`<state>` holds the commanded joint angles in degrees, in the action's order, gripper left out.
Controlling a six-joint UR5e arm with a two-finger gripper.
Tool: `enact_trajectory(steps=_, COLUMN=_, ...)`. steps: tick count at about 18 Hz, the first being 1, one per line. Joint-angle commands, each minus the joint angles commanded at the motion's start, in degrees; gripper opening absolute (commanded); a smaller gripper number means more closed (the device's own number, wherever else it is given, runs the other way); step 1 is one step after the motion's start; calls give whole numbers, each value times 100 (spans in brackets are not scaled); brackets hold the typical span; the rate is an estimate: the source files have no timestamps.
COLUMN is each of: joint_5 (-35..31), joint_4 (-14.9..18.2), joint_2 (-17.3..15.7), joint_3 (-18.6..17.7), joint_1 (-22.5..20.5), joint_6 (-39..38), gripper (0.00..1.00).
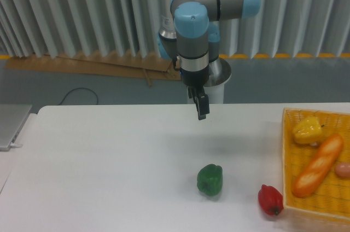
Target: Place the bread in the basket
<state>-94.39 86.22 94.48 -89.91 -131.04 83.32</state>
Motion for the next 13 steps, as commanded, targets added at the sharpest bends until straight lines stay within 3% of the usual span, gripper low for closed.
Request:
enact_trajectory(steps=7, joint_5=53, joint_4=35, joint_2=-17, joint_3=53, joint_1=-44, joint_6=166, gripper=100)
enact_trajectory(steps=10, joint_5=43, joint_4=123, joint_2=-307, joint_3=0, joint_1=-70, joint_6=308, gripper=100)
enact_trajectory(steps=13, joint_5=44, joint_4=167, joint_2=-352, joint_3=9, joint_1=-70, joint_6=308, gripper=100)
